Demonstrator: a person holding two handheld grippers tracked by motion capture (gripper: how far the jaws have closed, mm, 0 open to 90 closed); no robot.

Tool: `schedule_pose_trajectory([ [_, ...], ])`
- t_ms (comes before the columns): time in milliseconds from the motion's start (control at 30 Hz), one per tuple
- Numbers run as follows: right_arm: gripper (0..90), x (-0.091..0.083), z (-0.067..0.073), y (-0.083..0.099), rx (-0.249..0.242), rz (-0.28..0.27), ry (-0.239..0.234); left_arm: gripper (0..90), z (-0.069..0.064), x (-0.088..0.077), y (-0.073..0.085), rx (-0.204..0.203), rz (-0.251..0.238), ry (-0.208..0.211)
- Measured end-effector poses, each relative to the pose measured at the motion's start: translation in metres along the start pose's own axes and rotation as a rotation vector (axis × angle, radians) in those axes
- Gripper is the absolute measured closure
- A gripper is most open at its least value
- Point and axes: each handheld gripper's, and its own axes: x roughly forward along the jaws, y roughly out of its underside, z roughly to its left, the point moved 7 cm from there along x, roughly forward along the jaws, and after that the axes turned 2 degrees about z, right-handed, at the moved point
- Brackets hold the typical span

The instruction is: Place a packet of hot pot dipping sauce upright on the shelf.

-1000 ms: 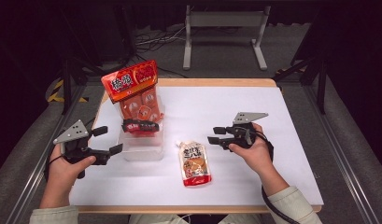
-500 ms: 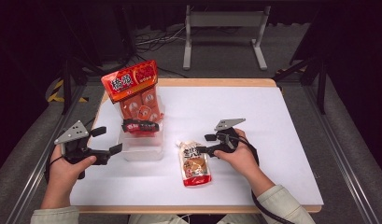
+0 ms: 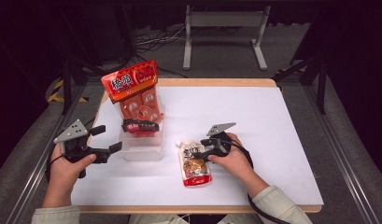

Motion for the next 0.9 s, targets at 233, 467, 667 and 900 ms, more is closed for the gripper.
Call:
schedule_pose_trajectory([
  [233,25.9,0.003,0.004,-0.001,-0.021,0.010,0.021,6.4,0.002,0.000,0.002,0.000,0.006,-0.009],
  [467,35.3,0.004,0.009,0.000,-0.059,0.004,0.047,6.6,0.002,0.002,0.002,-0.001,0.010,-0.011],
  [667,57.0,0.003,0.010,0.002,-0.039,-0.006,0.080,6.7,0.001,0.004,0.002,0.005,0.020,-0.011],
  [900,86.3,-0.001,0.011,0.004,-0.016,0.028,0.069,6.8,-0.002,0.005,0.001,0.005,0.016,0.000],
])
